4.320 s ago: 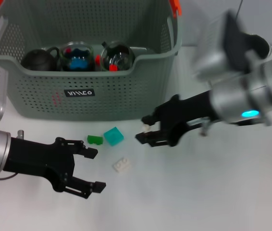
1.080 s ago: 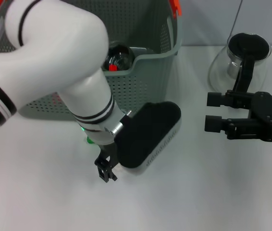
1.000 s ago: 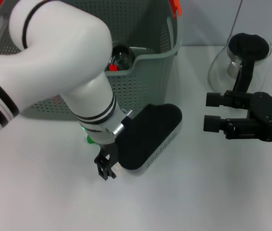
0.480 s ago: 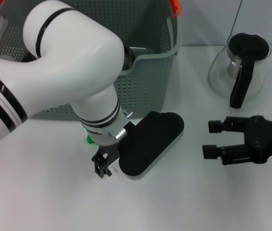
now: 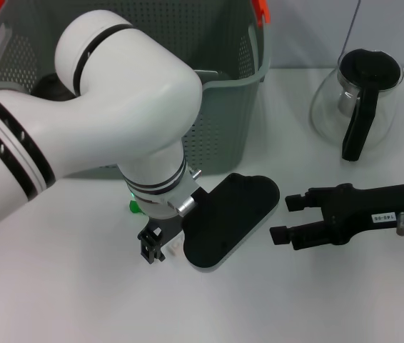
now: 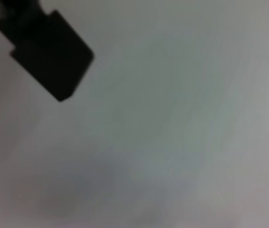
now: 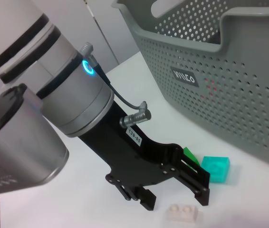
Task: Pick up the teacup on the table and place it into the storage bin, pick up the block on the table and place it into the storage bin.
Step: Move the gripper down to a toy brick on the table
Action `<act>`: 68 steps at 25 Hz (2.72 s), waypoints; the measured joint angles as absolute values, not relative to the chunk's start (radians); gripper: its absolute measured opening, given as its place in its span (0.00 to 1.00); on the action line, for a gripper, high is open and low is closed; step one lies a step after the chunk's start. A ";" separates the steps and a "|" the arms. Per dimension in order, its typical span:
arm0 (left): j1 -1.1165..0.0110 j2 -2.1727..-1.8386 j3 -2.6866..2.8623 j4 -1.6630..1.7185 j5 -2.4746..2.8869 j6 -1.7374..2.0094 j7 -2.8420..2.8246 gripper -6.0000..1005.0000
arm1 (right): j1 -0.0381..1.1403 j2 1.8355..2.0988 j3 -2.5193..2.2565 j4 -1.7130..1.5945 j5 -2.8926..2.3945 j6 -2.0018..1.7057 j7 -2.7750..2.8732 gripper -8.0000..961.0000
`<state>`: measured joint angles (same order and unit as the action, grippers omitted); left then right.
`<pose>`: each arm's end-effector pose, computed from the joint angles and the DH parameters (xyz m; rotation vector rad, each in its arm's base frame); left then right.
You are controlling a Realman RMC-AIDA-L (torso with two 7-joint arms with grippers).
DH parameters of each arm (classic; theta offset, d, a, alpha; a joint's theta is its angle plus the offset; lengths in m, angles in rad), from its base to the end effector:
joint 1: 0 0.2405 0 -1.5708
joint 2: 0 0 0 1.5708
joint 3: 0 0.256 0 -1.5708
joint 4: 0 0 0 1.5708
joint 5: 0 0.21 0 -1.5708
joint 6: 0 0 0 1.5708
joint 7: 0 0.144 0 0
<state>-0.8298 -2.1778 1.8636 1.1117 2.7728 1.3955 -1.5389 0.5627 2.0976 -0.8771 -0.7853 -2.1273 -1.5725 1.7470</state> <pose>-0.1331 0.3394 -0.1089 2.5806 -1.1866 -1.1045 0.2402 0.3298 -0.0189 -2.9044 0.9045 0.4290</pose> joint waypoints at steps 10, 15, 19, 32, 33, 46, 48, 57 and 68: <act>-0.865 -2.178 1.887 1.069 2.773 1.387 -1.539 0.84 | 0.560 2.100 -0.877 -0.749 -2.123 -1.551 1.744 0.98; -0.884 -2.178 1.890 1.045 2.769 1.380 -1.539 0.78 | 0.561 2.100 -0.877 -0.729 -2.123 -1.538 1.741 0.98; -0.898 -2.178 1.897 1.029 2.766 1.379 -1.539 0.65 | 0.564 2.100 -0.877 -0.711 -2.123 -1.524 1.731 0.98; -0.933 -2.178 1.928 0.984 2.739 1.376 -1.558 0.60 | 0.565 2.100 -0.877 -0.681 -2.121 -1.502 1.704 0.98; -0.935 -2.178 1.930 0.982 2.739 1.375 -1.559 0.60 | 0.566 2.100 -0.877 -0.677 -2.121 -1.500 1.702 0.98; -0.966 -2.178 1.954 0.933 2.700 1.352 -1.565 0.60 | 0.564 2.098 -0.877 -0.660 -2.121 -1.489 1.692 0.98; -0.971 -2.178 1.955 0.922 2.699 1.351 -1.565 0.60 | 0.563 2.098 -0.877 -0.660 -2.121 -1.488 1.692 0.98; -0.976 -2.178 1.963 0.906 2.692 1.339 -1.568 0.54 | 0.561 2.098 -0.873 -0.660 -2.121 -1.487 1.692 0.98; -0.979 -2.178 1.974 0.910 2.689 1.349 -1.589 0.47 | 0.560 2.098 -0.870 -0.660 -2.121 -1.486 1.692 0.98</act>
<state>-0.9793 -2.1782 1.9744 0.9098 2.6886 1.3486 -1.5894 0.5598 2.0985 -0.8697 -0.6595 -2.1214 -1.4863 1.6919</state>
